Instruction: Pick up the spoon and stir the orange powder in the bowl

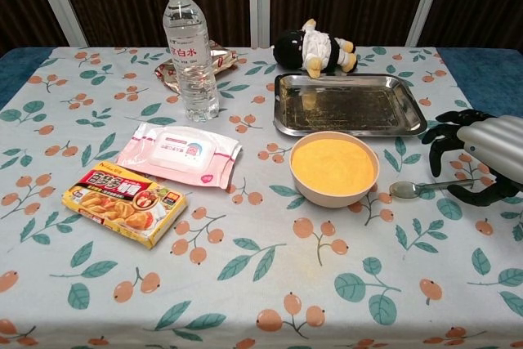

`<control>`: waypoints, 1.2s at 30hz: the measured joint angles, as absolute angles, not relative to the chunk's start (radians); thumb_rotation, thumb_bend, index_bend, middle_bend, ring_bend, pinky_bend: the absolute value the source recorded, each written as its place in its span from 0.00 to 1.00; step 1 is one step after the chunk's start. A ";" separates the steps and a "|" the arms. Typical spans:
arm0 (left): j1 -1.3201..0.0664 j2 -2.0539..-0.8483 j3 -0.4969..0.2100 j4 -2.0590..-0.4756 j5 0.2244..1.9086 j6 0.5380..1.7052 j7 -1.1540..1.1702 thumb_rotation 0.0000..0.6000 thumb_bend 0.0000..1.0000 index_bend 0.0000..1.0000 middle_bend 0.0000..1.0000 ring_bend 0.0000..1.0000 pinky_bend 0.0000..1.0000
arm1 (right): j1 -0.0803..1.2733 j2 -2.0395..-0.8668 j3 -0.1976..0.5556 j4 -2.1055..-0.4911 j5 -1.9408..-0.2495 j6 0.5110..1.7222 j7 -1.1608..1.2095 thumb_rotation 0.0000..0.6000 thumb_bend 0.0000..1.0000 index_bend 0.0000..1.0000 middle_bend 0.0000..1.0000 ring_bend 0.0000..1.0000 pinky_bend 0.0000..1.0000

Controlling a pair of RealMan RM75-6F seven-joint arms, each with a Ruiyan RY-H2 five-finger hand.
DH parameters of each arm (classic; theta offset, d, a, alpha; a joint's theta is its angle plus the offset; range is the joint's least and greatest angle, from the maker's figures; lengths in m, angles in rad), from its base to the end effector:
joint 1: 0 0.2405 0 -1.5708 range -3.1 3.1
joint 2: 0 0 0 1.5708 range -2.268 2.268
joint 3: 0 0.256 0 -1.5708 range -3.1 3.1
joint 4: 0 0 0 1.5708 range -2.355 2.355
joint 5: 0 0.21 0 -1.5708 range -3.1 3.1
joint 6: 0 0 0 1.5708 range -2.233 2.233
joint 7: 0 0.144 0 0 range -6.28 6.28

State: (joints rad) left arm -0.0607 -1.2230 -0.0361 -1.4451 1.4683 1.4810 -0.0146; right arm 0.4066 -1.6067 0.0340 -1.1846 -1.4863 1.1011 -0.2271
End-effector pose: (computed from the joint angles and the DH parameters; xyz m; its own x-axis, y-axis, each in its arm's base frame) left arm -0.3438 0.1717 0.1410 0.4362 0.0255 0.8995 0.8979 0.0532 -0.4370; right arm -0.2773 -0.2679 -0.0189 0.6061 -0.2107 0.7670 -0.7815 -0.3370 0.5250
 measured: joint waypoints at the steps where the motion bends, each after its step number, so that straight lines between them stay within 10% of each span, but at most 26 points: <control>1: -0.061 -1.223 -0.036 -1.444 1.469 1.481 -0.016 1.00 0.09 0.16 0.08 0.09 0.12 | 0.403 -1.614 0.032 -1.174 -1.489 1.112 -0.231 1.00 0.31 0.44 0.13 0.00 0.00; 36: -0.049 -1.222 -0.034 -1.430 1.468 1.491 -0.050 1.00 0.09 0.16 0.08 0.09 0.12 | 0.413 -1.645 0.029 -1.117 -1.508 1.151 -0.203 1.00 0.33 0.59 0.15 0.00 0.00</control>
